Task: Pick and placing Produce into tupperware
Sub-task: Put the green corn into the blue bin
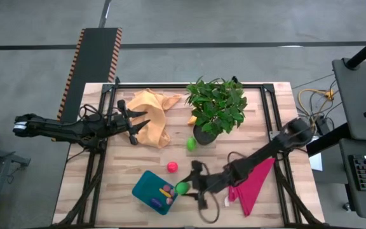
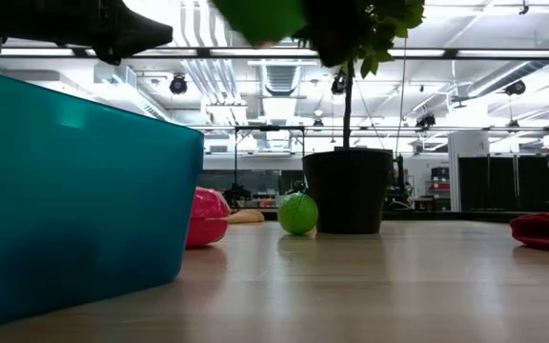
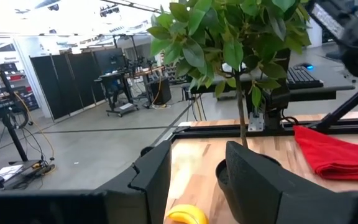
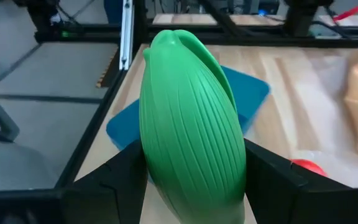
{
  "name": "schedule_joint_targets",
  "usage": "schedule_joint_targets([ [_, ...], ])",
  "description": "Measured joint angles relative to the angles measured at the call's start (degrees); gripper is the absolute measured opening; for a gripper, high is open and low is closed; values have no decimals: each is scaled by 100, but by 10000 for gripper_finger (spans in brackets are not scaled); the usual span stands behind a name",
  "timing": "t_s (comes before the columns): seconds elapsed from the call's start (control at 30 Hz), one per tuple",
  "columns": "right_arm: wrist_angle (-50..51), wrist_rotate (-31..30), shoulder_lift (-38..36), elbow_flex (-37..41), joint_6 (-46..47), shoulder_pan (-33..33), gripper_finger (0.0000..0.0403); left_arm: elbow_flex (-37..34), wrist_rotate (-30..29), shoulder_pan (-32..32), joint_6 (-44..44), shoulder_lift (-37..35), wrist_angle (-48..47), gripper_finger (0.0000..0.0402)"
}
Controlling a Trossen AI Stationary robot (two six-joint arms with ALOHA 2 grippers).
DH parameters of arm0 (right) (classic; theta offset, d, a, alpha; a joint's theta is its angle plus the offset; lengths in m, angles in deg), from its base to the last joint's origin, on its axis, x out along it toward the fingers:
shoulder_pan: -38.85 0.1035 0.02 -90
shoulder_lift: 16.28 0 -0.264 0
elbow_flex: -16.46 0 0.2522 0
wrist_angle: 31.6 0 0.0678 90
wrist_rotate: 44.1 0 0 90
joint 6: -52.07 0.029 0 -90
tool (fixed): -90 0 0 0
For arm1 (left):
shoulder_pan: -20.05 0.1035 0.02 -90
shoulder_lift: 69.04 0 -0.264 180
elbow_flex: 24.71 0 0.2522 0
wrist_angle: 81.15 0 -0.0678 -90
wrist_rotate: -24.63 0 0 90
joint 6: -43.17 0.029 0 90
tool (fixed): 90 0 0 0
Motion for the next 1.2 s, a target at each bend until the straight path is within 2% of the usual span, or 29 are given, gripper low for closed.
schedule_joint_targets([
  [0.3, 1129, -9, 1463, -2068, -200, -34, 212, 0, 2, 0, 4, -15, 13, 140],
  [0.53, 2221, -7, 1997, -3174, -31, -127, 212, 0, 4, 0, 7, -30, -27, 140],
  [0.83, 2912, 78, 2110, -3465, 132, -121, 212, 0, 4, 0, 11, -69, -46, 140],
  [1.2, 3121, 303, 2149, -3463, 143, -176, 213, 0, 4, 0, 11, -68, -37, 140],
])
